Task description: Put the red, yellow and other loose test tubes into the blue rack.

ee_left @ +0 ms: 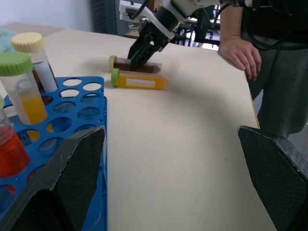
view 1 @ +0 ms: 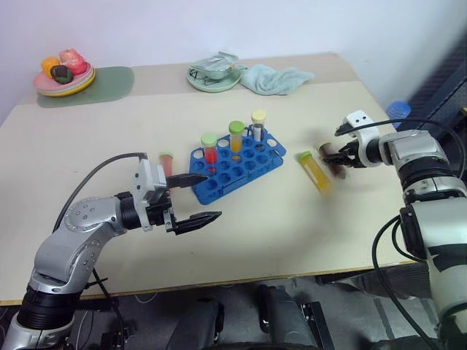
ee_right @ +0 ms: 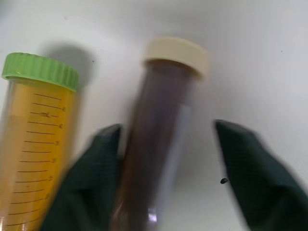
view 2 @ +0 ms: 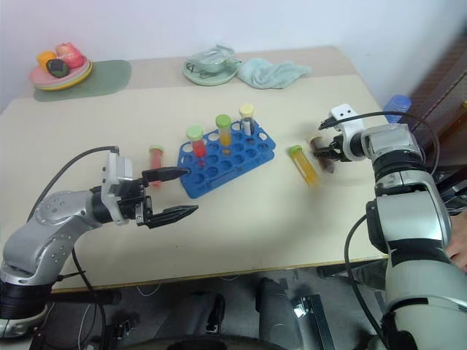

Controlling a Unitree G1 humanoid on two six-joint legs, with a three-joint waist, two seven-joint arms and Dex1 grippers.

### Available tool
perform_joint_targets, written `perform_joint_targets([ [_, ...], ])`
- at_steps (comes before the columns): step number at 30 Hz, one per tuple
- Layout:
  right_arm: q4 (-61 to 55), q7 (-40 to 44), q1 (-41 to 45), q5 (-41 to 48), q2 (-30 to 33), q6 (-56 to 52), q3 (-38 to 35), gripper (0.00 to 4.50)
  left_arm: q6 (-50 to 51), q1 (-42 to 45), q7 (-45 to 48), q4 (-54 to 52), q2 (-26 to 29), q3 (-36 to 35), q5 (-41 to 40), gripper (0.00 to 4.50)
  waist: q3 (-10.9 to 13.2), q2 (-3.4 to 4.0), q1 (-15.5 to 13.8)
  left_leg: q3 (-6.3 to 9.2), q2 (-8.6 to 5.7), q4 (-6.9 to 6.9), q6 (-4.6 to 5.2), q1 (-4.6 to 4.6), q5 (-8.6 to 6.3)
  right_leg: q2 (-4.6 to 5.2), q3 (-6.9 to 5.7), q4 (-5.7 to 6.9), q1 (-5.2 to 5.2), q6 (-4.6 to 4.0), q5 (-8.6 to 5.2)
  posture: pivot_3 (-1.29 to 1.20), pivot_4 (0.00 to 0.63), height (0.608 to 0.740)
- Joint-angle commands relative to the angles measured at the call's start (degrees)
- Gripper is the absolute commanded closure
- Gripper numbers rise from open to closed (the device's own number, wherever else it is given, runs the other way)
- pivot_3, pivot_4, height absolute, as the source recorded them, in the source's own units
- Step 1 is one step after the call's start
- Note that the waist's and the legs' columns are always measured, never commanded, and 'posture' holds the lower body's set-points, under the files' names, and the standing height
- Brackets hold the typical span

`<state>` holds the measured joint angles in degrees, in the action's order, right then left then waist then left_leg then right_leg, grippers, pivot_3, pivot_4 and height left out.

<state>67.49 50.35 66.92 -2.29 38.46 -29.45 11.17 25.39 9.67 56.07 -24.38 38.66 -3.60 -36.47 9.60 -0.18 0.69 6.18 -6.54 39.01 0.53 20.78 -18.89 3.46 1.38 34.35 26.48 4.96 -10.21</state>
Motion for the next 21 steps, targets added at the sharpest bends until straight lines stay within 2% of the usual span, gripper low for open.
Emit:
perform_joint_targets([
  [1, 0.94, -0.53, 2.74, -1.07, -0.58, 1.22, -1.44, 2.84, -0.94, -0.03, -0.2, -1.84, 0.36, -1.0, -0.02, 0.0, 0.0, 0.0, 0.09, 0.0, 0.0, 0.0, 0.0, 0.0, 0.0, 0.0, 0.0, 0.01, 0.0, 0.0, 0.0, 0.0, 0.15, 0.74],
  [12, 1.96, -0.42, 3.27, -3.04, -2.14, 3.44, -1.83, 2.84, -0.56, 0.08, -0.78, -2.05, 0.24, -0.89, -0.16, 0.0, 0.0, 0.01, 0.32, -0.01, 0.0, 0.01, -0.05, -0.06, 0.03, -0.01, 0.02, 0.1, 0.0, -0.01, 0.01, 0.0, 0.15, 0.74],
  [15, -2.94, 6.43, 2.52, -1.25, -0.12, 3.79, -2.85, 2.84, -0.44, -0.56, -1.16, -2.46, 0.49, -1.53, -0.4, 0.0, 0.04, 0.07, 0.29, 0.0, 0.0, 0.0, -0.05, -0.06, 0.03, -0.01, 0.02, 0.11, 0.01, -0.02, 0.01, 0.0, 0.15, 0.74],
  [18, -15.11, 14.71, -1.22, 3.0, 2.25, 0.2, -4.76, 2.84, -0.13, -1.63, -1.58, -2.99, 0.82, -2.38, -0.89, 0.0, 0.1, 0.17, 0.17, -0.01, 0.0, 0.0, -0.05, -0.01, 0.03, -0.01, 0.02, 0.1, 0.06, -0.01, 0.01, 0.0, 0.15, 0.74],
  [21, -43.83, 20.23, -12.69, 12.68, 5.18, -10.73, -9.1, 2.84, 0.08, -2.53, -1.77, -3.3, 0.92, -2.81, -1.25, 0.0, 0.09, 0.19, -0.25, 0.1, 0.01, -0.02, -0.04, 0.07, 0.02, -0.01, -0.04, 0.1, 0.09, -0.01, 0.01, 0.0, 0.15, 0.74],
])
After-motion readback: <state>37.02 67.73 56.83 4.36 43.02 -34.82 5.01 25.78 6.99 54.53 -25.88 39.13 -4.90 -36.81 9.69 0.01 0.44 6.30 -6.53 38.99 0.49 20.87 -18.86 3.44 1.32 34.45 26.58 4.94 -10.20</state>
